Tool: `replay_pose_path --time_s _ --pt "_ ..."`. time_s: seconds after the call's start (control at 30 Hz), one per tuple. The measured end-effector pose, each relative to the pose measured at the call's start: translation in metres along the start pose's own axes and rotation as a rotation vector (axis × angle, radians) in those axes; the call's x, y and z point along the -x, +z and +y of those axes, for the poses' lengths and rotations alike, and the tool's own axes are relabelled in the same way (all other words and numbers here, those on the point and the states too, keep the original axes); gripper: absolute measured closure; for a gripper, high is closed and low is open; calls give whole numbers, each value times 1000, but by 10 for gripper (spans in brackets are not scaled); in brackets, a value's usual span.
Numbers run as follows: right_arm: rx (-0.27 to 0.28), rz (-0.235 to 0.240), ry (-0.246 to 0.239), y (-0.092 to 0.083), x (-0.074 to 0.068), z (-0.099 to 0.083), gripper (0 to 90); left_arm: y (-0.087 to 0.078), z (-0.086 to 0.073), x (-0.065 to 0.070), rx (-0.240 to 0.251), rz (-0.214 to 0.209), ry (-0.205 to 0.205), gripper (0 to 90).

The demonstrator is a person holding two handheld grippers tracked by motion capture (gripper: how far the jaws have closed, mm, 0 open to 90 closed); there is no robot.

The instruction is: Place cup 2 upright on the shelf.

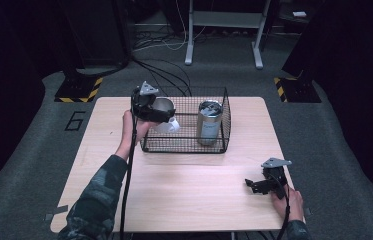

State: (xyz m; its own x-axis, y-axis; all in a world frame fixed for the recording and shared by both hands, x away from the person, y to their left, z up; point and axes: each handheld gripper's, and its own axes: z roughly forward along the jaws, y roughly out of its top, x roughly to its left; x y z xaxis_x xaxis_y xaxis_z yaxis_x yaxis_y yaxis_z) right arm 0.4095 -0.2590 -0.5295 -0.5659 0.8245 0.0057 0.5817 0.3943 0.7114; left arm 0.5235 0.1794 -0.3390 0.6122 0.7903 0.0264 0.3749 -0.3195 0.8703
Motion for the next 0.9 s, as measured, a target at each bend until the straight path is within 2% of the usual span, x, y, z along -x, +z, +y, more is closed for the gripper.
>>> replay_pose_path --time_s 0.3,0.9 --pt "0 1 0 0 0 0 0 11 4 -1 -5 23 -12 65" --pt "0 1 -3 0 0 0 0 38 0 -3 -34 67 -56 65"
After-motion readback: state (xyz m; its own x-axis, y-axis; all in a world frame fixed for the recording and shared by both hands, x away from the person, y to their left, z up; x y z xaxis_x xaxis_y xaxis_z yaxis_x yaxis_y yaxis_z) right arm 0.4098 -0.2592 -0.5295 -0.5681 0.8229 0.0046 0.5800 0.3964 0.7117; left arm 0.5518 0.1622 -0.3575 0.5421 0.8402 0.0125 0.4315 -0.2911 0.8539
